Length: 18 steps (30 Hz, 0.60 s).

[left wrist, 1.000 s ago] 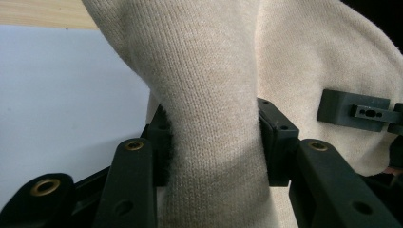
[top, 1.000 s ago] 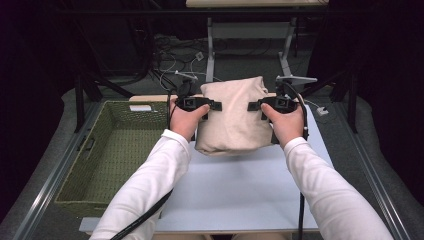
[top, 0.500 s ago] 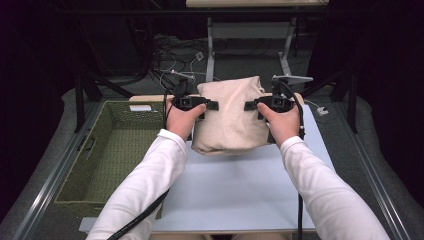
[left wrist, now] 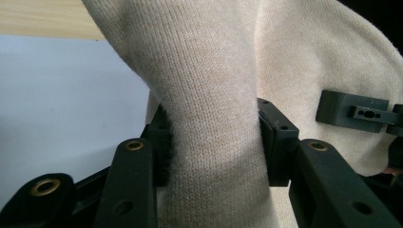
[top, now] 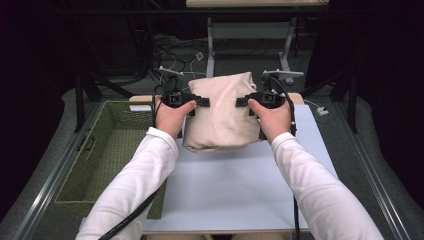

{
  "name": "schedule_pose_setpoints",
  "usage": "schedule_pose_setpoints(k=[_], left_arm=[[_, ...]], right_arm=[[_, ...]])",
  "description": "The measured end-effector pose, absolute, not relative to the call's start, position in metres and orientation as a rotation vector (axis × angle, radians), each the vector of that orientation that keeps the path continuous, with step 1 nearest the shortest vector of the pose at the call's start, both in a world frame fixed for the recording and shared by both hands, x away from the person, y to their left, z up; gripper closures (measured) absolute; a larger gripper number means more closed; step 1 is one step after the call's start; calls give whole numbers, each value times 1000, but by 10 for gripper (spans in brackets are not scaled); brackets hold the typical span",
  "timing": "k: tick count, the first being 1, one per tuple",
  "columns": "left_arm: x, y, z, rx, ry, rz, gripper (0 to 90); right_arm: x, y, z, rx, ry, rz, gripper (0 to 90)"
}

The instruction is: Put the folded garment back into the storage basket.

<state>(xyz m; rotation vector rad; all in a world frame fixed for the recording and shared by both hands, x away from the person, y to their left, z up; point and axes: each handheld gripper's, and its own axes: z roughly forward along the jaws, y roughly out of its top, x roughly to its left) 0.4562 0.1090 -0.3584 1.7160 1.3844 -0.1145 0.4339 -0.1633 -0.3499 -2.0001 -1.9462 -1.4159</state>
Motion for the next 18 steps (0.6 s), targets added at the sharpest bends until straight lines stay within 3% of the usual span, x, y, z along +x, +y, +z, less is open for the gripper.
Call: schedule_pose_setpoints(k=[18], left_arm=[[455, 166, -334, 1699, 1403, -97, 581]], right_arm=[[439, -108, -329, -1939, -1980, -1436, 757]])
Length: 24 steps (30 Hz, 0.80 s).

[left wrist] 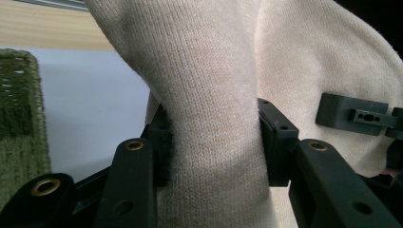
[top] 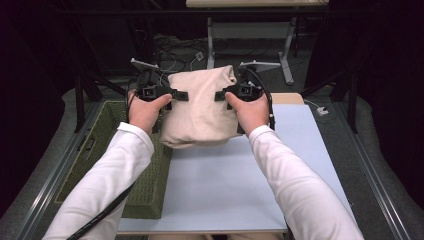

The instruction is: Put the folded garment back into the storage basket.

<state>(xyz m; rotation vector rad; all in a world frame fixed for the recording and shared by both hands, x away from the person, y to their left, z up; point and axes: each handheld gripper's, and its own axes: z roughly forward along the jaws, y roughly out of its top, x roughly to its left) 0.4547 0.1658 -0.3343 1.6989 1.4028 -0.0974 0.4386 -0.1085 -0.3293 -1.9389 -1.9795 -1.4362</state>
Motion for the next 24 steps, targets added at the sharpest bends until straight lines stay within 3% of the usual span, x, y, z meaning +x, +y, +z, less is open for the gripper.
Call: schedule_pose_setpoints(k=[24], left_arm=[[442, 252, -301, 1660, 1431, -58, 582]], right_arm=[[434, -22, -296, -1856, -2044, -1447, 757]])
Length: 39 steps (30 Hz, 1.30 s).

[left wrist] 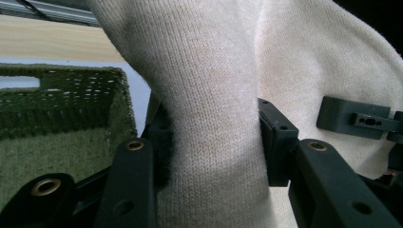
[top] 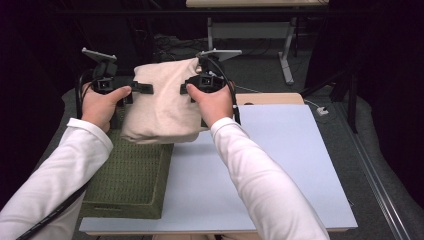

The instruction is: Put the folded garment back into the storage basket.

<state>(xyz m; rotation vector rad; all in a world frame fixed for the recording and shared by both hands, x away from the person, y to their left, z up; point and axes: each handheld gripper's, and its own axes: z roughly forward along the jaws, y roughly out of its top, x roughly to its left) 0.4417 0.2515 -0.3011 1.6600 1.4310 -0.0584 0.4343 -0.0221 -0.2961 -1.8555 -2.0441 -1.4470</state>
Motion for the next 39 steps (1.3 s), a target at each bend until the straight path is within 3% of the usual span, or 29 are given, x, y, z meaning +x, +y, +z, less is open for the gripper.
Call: schedule_pose_setpoints(k=[39], left_arm=[[421, 334, -307, 1650, 1485, -21, 584]], right_arm=[[426, 63, -309, -1746, -2059, -1455, 756]])
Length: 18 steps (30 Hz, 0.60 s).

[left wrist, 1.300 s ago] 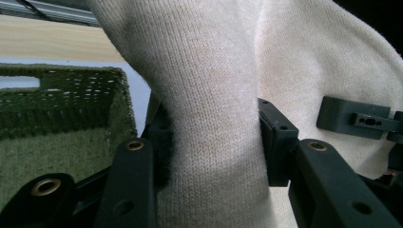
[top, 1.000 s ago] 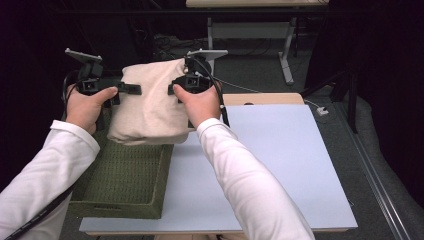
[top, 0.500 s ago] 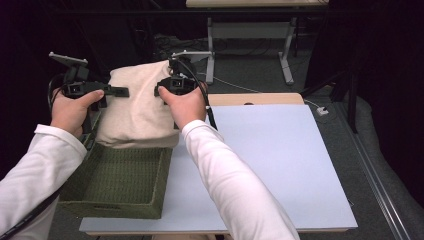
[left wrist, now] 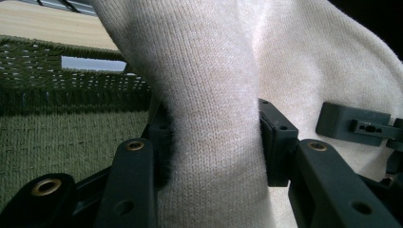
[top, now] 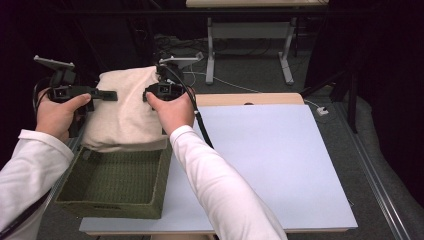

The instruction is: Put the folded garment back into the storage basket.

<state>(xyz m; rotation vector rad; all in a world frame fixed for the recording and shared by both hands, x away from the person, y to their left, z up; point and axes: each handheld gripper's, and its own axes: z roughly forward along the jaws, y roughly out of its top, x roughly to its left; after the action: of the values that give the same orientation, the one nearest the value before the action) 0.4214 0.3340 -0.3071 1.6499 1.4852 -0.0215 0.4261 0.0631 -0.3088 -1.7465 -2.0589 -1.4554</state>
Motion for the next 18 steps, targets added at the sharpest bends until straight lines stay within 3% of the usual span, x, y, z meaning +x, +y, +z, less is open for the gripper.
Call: schedule_pose_setpoints(k=[18], left_arm=[[426, 345, -340, 1665, 1498, -57, 583]], right_arm=[[424, 77, -336, -1776, -2064, -1408, 755]])
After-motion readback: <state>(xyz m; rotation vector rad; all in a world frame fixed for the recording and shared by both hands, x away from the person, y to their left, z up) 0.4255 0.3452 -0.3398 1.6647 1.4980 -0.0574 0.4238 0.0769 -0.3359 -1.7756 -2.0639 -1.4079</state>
